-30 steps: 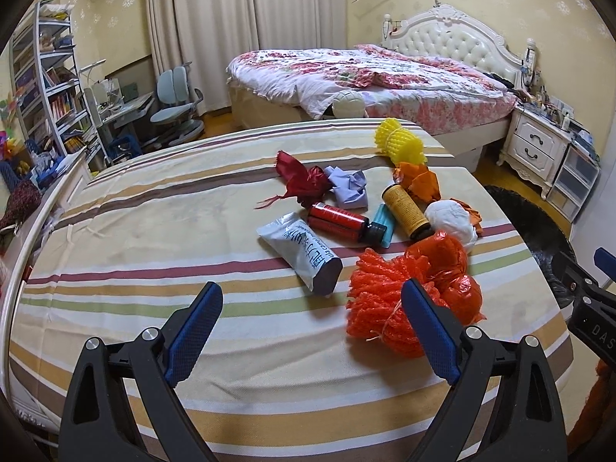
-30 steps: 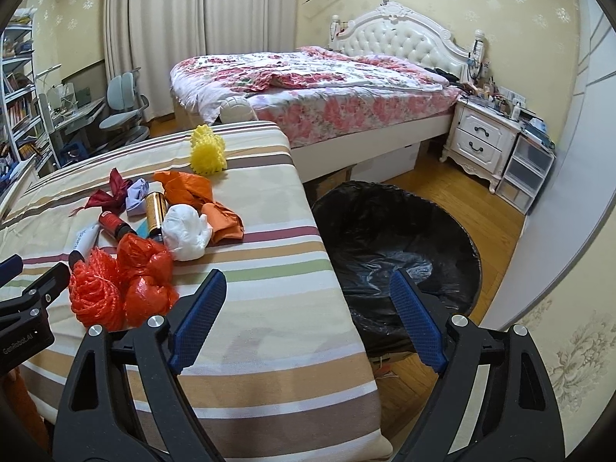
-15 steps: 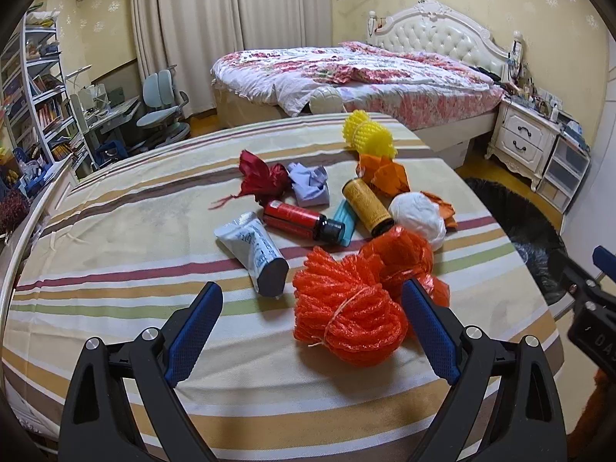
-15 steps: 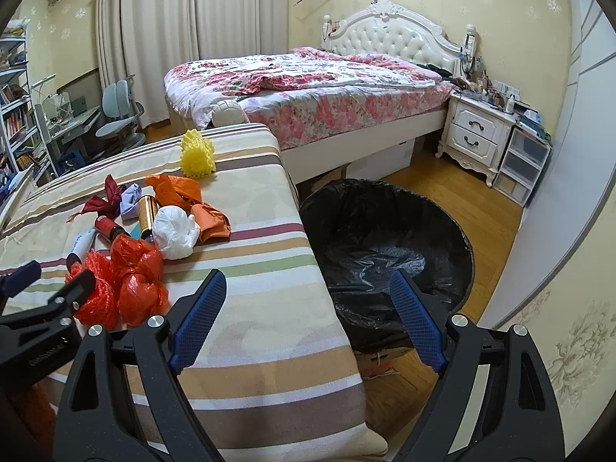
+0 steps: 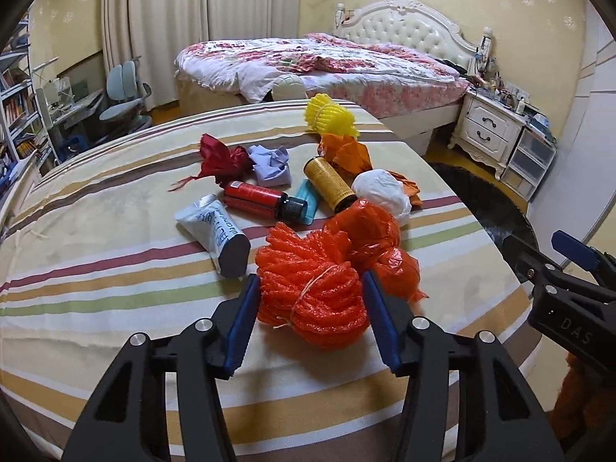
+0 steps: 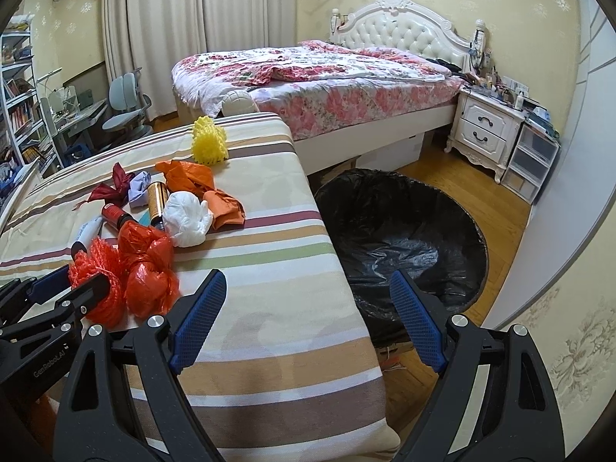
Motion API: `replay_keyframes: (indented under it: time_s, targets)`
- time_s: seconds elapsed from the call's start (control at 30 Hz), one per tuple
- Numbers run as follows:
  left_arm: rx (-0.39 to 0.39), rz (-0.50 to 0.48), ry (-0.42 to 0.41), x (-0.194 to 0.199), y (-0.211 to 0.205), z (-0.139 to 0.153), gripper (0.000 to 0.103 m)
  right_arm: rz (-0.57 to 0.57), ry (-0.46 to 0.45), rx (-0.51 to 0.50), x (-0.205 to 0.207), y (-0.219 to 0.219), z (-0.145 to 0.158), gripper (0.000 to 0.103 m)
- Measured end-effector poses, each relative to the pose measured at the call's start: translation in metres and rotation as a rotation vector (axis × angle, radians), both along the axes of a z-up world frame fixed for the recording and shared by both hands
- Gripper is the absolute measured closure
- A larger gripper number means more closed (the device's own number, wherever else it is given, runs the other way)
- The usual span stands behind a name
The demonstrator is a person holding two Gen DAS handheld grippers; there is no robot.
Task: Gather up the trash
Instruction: 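Grasp the orange mesh bag with the left gripper while the right gripper grasps the red plastic bag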
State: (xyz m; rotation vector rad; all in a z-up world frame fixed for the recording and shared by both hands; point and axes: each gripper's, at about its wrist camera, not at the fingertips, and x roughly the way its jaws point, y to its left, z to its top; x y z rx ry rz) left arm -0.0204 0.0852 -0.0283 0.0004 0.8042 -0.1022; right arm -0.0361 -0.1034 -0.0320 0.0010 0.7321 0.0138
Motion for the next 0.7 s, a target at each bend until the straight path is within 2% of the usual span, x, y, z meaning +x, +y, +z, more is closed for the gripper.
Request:
replay_keyframes:
  time_s: [0.17,0.43,0.57,0.7]
  targets:
    - [0.006,0.013,-0.016,-0.003,0.004,0.004,0.060,0.006,0.001,-0.004,-0.001,0.003,-0.001,0.018]
    - [-0.007,0.046,-0.012,-0.004,0.014,0.006,0.060,0.016,0.001,-0.006,-0.002,0.007,-0.001,0.018]
    - [-0.008,0.073,-0.029,-0.006,0.014,0.008,0.033,0.015,0.000,-0.005,-0.002,0.007,-0.001,0.018]
    - [0.026,0.084,-0.043,-0.007,0.009,0.007,0.025,0.013,0.000,-0.003,-0.002,0.007,-0.002,0.018]
